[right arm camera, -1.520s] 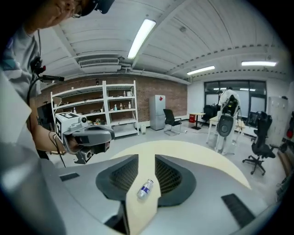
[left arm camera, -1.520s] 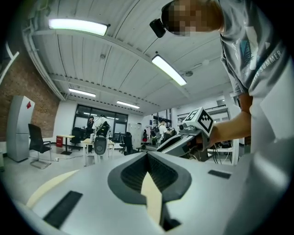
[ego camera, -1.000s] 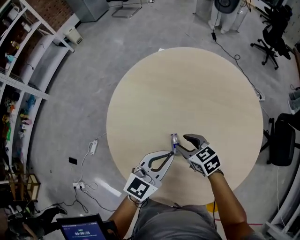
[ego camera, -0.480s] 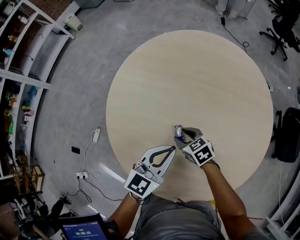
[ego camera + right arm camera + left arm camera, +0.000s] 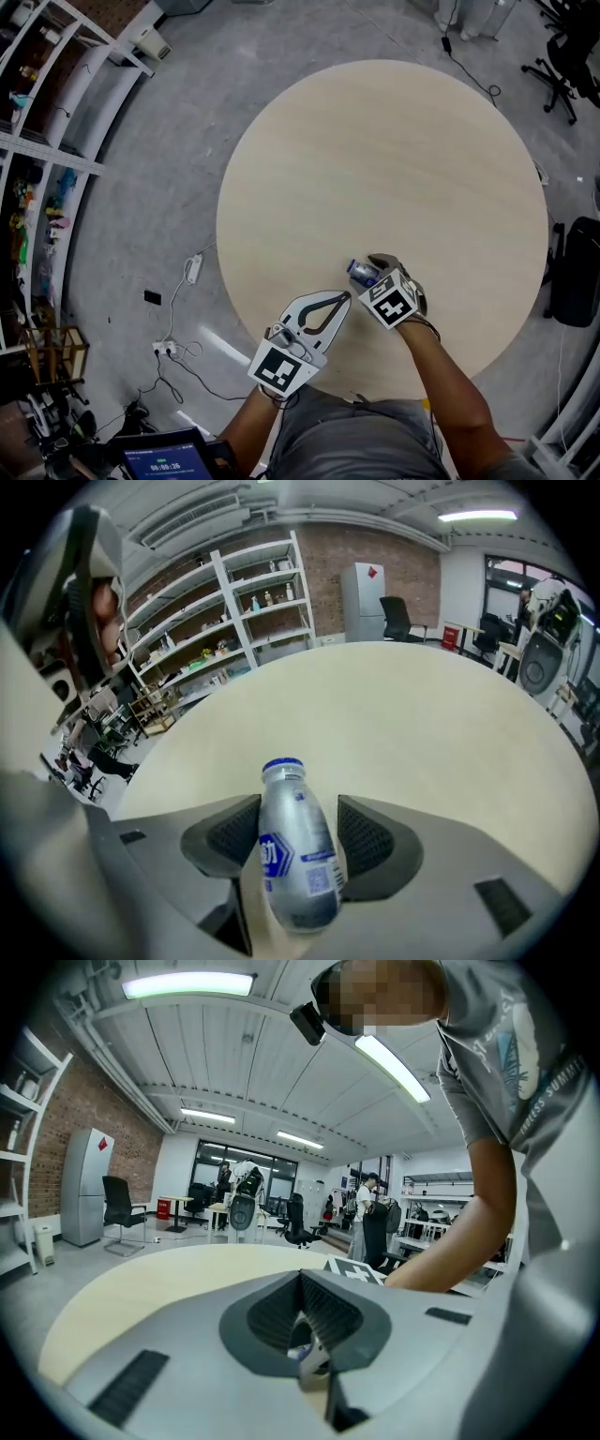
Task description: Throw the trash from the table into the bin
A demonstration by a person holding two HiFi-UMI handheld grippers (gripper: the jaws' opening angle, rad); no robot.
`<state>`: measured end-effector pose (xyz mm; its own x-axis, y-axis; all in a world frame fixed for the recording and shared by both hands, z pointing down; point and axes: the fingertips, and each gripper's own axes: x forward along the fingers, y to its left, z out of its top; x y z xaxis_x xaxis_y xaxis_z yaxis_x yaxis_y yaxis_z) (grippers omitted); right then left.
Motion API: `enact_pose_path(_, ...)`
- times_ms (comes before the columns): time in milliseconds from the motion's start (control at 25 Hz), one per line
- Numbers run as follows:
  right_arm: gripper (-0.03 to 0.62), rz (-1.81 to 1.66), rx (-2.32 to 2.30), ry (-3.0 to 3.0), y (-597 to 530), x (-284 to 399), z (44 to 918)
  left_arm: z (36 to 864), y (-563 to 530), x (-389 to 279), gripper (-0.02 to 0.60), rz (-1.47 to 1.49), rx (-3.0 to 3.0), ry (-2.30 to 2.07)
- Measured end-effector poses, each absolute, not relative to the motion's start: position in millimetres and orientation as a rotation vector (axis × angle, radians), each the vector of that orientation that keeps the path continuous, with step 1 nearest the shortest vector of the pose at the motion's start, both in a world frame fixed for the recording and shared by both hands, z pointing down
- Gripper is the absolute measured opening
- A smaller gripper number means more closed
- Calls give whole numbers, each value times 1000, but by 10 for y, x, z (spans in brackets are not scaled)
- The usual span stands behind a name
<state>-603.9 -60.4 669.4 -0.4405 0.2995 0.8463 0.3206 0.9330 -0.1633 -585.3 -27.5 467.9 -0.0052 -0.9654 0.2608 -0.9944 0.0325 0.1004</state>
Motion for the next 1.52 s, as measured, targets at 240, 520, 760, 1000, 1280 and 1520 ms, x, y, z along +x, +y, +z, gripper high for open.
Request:
enact_pose_path(240, 236, 0, -433, -2075, -570, -5953, 6339, 4342, -112, -5722, 43, 140, 2019, -2081)
enact_pose_path(520, 233, 74, -377, -2155, -576, -5863, 6123, 4308, -141, -5721, 43, 144, 2068, -2080)
enact_pose_path(760, 233, 94, -324, -2217, -690, -5812, 5873, 4226, -191, -5697, 43, 143, 2126, -2075)
enact_pose_path(1000, 233, 88, -280, -2301, -751, -5832, 5596, 4214, -178, -5681, 43, 166, 2182, -2075)
enact_pose_path(1280, 233, 67, -221, -2404, -636, -5504, 5143, 3991, 22, -5350, 43, 195, 2266, -2087)
enact_pose_path(1520, 233, 33, -133, -2494, -475, -5140, 4638, 3719, 220, -5037, 43, 164, 2365, -2093)
